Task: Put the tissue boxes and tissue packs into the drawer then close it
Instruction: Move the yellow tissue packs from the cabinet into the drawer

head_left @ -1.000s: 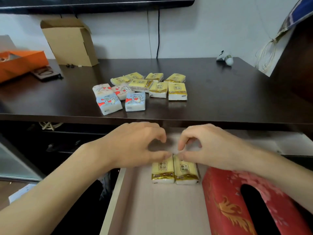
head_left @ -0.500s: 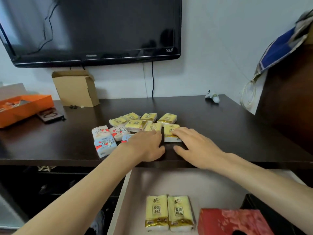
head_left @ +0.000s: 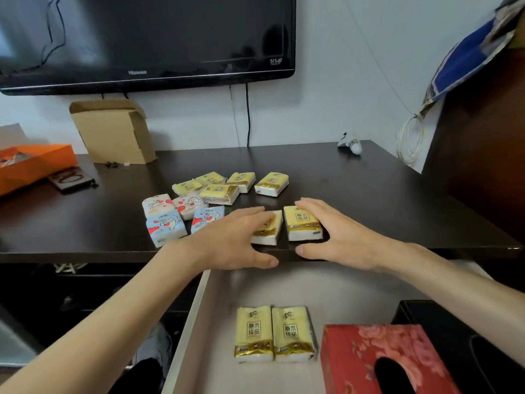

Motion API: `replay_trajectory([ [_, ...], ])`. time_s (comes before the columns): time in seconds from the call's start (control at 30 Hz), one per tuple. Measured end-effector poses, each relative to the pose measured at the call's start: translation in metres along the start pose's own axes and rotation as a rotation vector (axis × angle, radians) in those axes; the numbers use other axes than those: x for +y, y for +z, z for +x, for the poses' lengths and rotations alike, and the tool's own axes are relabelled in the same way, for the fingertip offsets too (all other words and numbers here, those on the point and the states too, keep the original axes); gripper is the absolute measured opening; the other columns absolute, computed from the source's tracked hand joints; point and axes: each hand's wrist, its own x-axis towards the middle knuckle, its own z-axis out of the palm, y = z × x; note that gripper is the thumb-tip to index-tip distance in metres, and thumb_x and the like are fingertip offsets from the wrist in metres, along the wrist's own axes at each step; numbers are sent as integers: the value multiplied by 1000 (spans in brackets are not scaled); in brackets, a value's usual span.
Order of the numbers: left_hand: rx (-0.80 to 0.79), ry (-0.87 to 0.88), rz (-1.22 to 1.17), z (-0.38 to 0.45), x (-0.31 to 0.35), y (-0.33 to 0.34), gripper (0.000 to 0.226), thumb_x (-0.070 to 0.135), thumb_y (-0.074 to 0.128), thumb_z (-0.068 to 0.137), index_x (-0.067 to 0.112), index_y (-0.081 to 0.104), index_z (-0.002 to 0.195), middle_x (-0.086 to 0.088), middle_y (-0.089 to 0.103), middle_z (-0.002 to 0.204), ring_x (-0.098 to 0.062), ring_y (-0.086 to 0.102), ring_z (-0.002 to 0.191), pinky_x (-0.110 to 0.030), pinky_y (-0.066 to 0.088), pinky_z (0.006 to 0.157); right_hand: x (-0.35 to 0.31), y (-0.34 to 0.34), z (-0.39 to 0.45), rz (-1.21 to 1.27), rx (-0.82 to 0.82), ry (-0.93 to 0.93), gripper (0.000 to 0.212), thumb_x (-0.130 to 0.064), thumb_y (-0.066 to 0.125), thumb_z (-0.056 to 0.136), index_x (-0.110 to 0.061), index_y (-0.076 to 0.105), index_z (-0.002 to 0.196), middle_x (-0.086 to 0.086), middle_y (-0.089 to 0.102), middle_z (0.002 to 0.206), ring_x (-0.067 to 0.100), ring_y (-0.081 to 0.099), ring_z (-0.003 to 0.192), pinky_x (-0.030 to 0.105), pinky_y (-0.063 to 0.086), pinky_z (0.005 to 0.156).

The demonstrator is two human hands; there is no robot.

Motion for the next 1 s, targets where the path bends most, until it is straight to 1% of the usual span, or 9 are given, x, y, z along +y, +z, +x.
replay_trajectory([
  [0.07,36,13,21,0,-5,1,85,56,70,81,32,32,153,7,33,160,-14,31,143,-33,34,110,2,1,-1,20,17,-28,85,-53,68,74,-34,39,152,-20,38,154,3,48,132,38,44,110],
  [0.13,68,24,54,-2,-6,-4,76,57,70,80,33,42,146,8,46,147,-13,42,131,-32,41,100,6,2,-2,89,77,-55,68,-38,75,79,-33,51,142,-19,51,138,-2,54,120,26,46,100],
  [0.27,30,32,70,-8,-2,-6,73,60,71,78,30,48,140,6,49,141,-14,39,126,-33,40,96,10,2,-1,141,119,-46,61,-26,85,82,-30,58,136,-16,57,131,-11,53,115,3,40,87],
  [0.37,-9,26,10,-13,1,-4,69,57,67,82,28,47,142,7,50,142,-13,33,128,-34,39,96,9,2,-1,155,128,-28,59,-24,87,79,-30,61,132,-16,60,129,-8,55,115,8,42,90],
  [0.5,57,36,-1,-26,4,-7,63,57,68,83,32,50,138,7,57,132,-11,38,122,-36,43,95,-1,2,-15,283,208,-17,53,-23,89,78,-30,64,124,-11,68,127,4,64,118,30,48,108],
  [0.63,87,73,-41,-54,3,-9,64,65,69,76,42,51,132,19,54,118,-1,39,107,-32,44,87,-20,8,-48,313,362,-86,35,-47,77,84,-34,63,113,-15,71,114,8,65,115,25,48,97],
  [0.8,43,123,-112,-95,5,7,62,78,62,68,49,51,122,27,57,104,3,46,107,-30,48,87,-47,20,-93,299,181,-88,35,-63,55,90,-34,60,108,-14,67,103,12,63,99,21,45,81],
  [0.93,-32,176,-149,-117,5,31,57,70,64,74,43,53,124,23,56,107,-3,47,107,-29,46,90,-61,32,-111,213,-57,-10,41,-67,62,80,-41,56,111,-18,66,111,6,62,111,33,50,95],
  [1.0,-60,197,-117,-127,7,42,59,70,61,74,42,51,125,22,54,111,-3,46,108,-30,47,90,-67,35,-113,138,-159,28,41,-64,69,76,-45,52,107,-18,67,109,3,63,108,34,54,91],
])
